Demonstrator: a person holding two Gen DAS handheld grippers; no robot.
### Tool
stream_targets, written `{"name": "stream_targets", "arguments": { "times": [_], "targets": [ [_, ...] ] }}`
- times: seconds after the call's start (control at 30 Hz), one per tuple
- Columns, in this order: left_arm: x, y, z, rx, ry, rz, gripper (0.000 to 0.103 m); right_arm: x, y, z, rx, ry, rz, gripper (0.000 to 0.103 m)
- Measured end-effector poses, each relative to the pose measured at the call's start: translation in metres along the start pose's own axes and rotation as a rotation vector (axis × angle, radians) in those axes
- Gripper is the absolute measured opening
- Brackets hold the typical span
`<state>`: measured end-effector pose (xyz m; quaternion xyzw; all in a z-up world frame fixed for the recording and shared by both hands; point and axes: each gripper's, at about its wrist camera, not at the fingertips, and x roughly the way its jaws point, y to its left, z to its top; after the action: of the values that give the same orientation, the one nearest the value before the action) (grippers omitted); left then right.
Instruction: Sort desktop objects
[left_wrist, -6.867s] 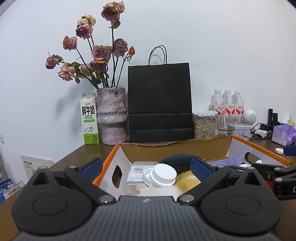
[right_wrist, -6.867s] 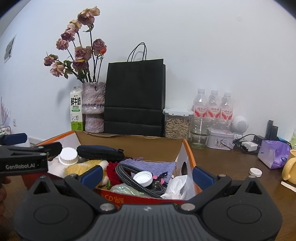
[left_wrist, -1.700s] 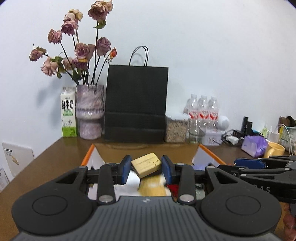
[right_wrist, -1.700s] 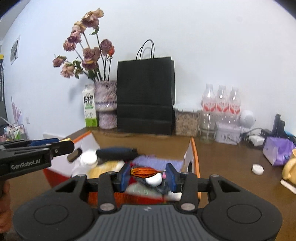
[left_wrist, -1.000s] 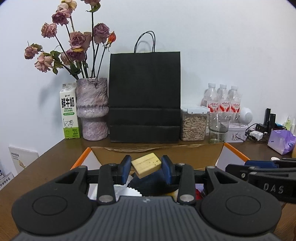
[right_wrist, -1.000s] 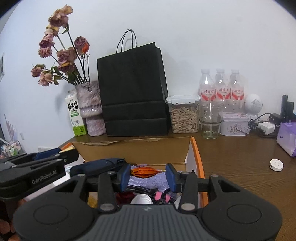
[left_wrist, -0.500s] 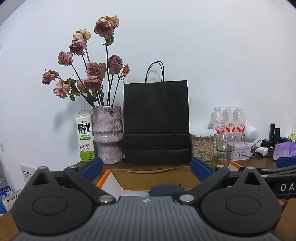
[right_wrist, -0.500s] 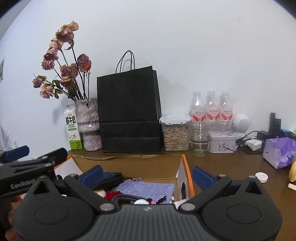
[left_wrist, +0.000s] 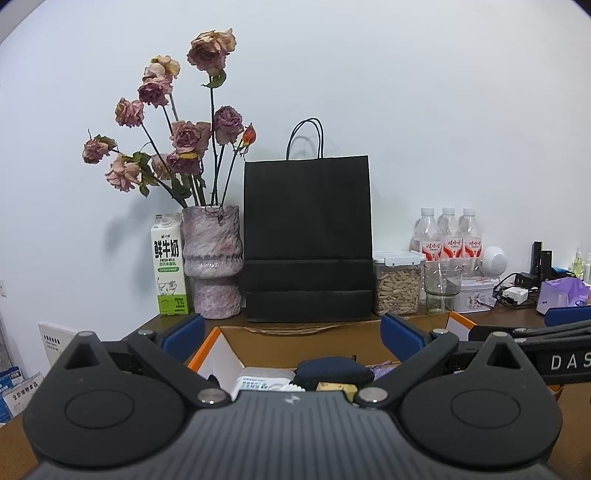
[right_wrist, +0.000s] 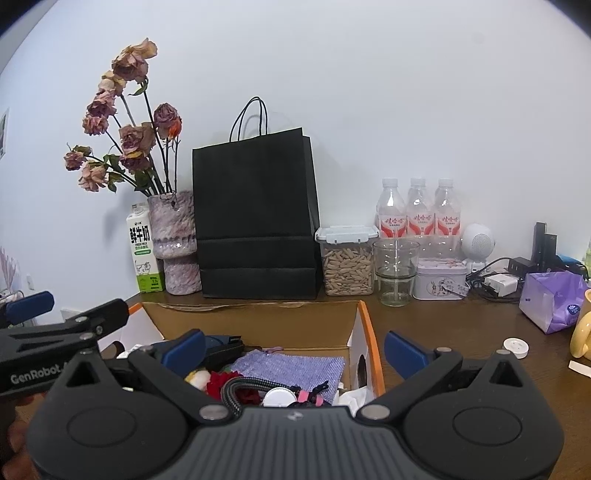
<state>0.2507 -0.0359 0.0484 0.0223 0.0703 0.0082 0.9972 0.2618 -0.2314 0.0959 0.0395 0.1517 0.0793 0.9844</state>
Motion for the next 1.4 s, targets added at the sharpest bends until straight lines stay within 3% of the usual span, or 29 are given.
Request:
{"name": "stream_targets", "arguments": {
  "times": [0.37, 0.8, 1.4],
  "targets": [
    [-0.038, 0.018, 0.007, -0.049, 0.048, -0.058, 0.103, -0.039, 0.013, -0.003, -0.029, 0.021, -0.014, 0.103],
    [-0.107, 0.027, 0.001, -0.007, 0.105, -0.101, 0.103, -0.110, 0.037, -0.027, -0.018, 0.108, -0.016, 0.103],
    [-0.199, 0.036, -0.043, -0.034, 0.218, -0.050, 0.103, -0.206, 0.068, -0.073, -0.027, 0.131, -0.027, 0.103]
  ]
}}
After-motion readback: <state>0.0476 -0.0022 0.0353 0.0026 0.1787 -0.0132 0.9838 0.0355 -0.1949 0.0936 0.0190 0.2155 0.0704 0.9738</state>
